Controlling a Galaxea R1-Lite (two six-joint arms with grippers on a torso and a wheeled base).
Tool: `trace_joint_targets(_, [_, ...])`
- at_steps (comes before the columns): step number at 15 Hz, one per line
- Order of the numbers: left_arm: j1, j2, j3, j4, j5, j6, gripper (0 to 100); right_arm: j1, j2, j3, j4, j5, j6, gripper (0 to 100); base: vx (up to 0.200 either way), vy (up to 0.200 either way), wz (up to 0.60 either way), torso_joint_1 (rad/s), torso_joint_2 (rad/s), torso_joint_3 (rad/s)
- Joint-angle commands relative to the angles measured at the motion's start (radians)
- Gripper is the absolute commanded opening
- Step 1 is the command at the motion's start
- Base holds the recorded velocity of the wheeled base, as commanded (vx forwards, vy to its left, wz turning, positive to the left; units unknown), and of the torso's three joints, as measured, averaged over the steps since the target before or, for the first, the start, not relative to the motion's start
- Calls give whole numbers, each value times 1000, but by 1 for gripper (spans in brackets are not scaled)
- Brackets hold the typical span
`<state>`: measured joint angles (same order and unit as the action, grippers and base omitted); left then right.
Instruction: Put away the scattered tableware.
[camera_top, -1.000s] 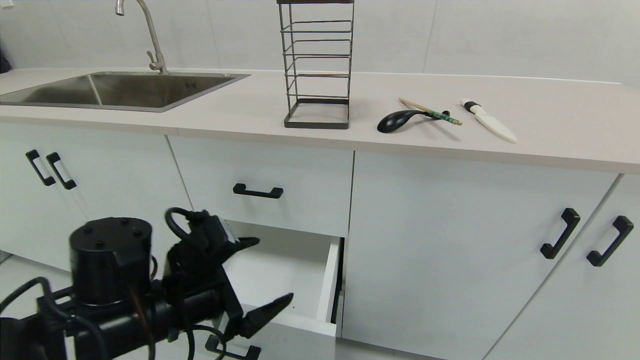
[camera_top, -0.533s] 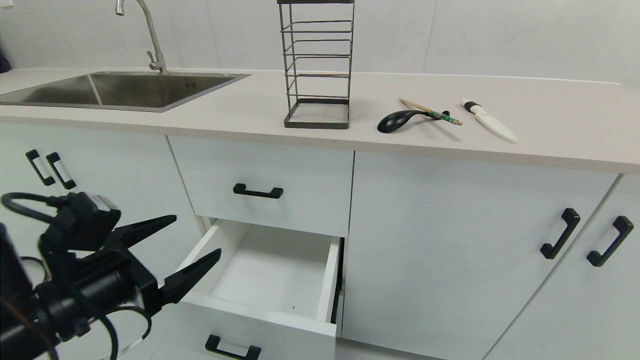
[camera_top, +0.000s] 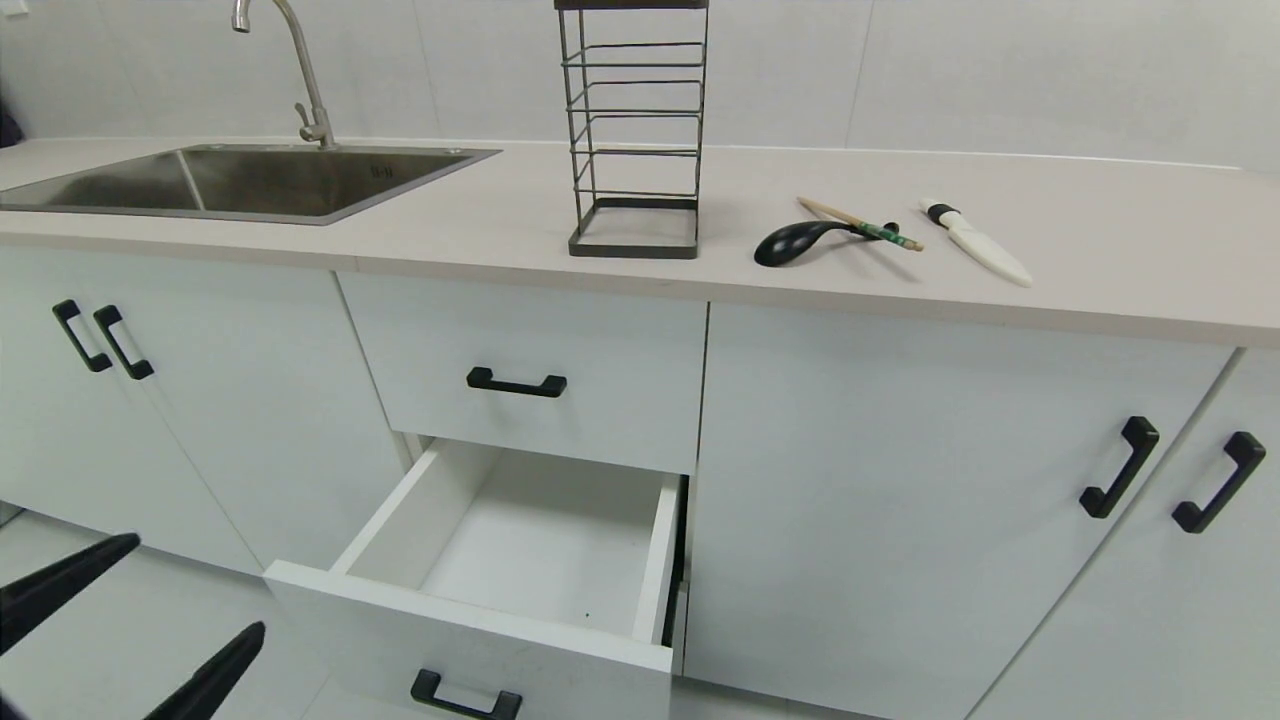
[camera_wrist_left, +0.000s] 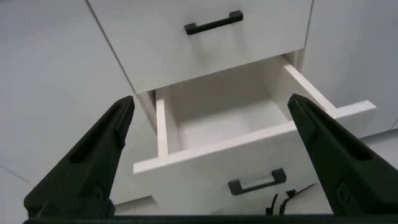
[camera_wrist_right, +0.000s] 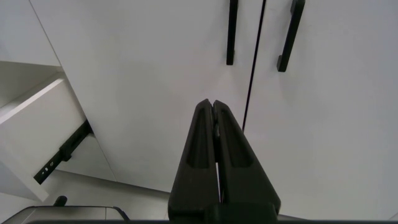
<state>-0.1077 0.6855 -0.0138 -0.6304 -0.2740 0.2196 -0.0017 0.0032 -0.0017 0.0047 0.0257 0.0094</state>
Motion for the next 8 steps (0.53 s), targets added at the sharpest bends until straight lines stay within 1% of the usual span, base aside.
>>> trace_joint_targets(1, [46,-477,12,311,1,6,100,0,1,0,0,0,0,0,0,0,0,0,0,0])
trace_joint_targets(2, [48,-618,11,443,3,14,100,0,1,0,0,0,0,0,0,0,0,0,0,0])
trace_joint_targets(3, [49,-601,9,411,7,0,100,0,1,0,0,0,0,0,0,0,0,0,0,0])
trace_joint_targets(4, [63,-609,12,408,21,-22,100,0,1,0,0,0,0,0,0,0,0,0,0,0])
trace_joint_targets(5, [105,-647,12,502,53,-71,100,0,1,0,0,0,0,0,0,0,0,0,0,0])
trace_joint_targets(6, [114,-686,12,581,72,-100,100,0,1,0,0,0,0,0,0,0,0,0,0,0])
trace_joint_targets(7, [114,-686,12,581,72,-100,100,0,1,0,0,0,0,0,0,0,0,0,0,0])
trace_joint_targets(8, [109,-686,12,624,148,-140,100,0,1,0,0,0,0,0,0,0,0,0,0,0])
